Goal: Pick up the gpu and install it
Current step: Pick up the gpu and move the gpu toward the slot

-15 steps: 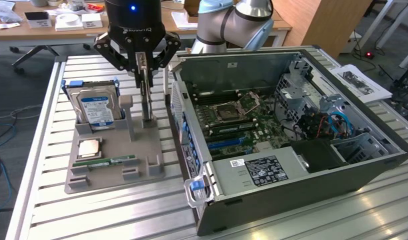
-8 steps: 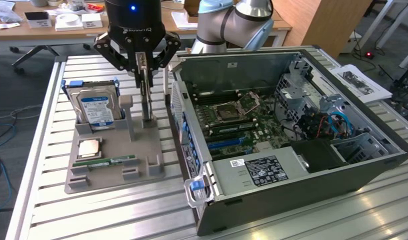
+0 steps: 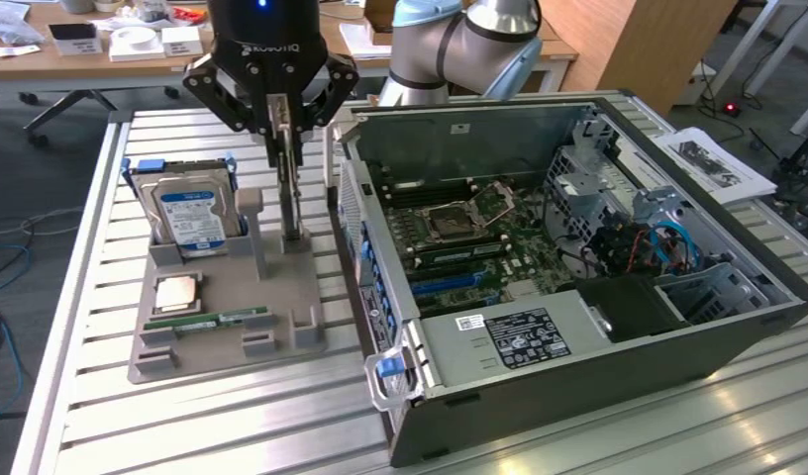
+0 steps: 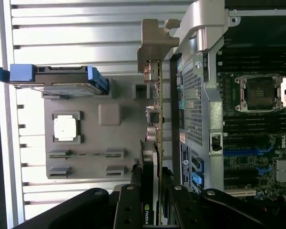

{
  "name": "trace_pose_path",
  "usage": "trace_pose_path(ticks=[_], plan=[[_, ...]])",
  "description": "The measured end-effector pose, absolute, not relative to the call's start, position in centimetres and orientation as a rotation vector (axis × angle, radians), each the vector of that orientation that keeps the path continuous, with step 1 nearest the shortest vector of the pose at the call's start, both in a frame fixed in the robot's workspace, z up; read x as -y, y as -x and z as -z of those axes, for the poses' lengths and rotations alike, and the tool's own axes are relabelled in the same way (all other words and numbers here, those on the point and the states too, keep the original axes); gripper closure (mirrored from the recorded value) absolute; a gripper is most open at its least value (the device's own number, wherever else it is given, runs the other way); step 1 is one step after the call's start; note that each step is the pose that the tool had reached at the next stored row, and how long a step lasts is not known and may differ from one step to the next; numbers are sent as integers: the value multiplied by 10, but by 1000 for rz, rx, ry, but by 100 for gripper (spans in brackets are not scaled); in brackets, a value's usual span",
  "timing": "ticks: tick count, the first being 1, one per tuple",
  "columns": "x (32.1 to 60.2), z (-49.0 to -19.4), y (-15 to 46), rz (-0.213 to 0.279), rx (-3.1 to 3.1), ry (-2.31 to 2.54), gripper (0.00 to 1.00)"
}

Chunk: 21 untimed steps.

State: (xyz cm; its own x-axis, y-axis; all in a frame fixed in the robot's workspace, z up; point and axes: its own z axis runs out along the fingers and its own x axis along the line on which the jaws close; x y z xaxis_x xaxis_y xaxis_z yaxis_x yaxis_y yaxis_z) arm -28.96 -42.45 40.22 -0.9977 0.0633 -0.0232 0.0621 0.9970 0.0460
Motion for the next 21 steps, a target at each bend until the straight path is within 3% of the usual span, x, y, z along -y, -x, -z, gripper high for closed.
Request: trace_pose_path(ticks=[21], plan=[[425, -415, 288, -71, -3115, -98, 73]])
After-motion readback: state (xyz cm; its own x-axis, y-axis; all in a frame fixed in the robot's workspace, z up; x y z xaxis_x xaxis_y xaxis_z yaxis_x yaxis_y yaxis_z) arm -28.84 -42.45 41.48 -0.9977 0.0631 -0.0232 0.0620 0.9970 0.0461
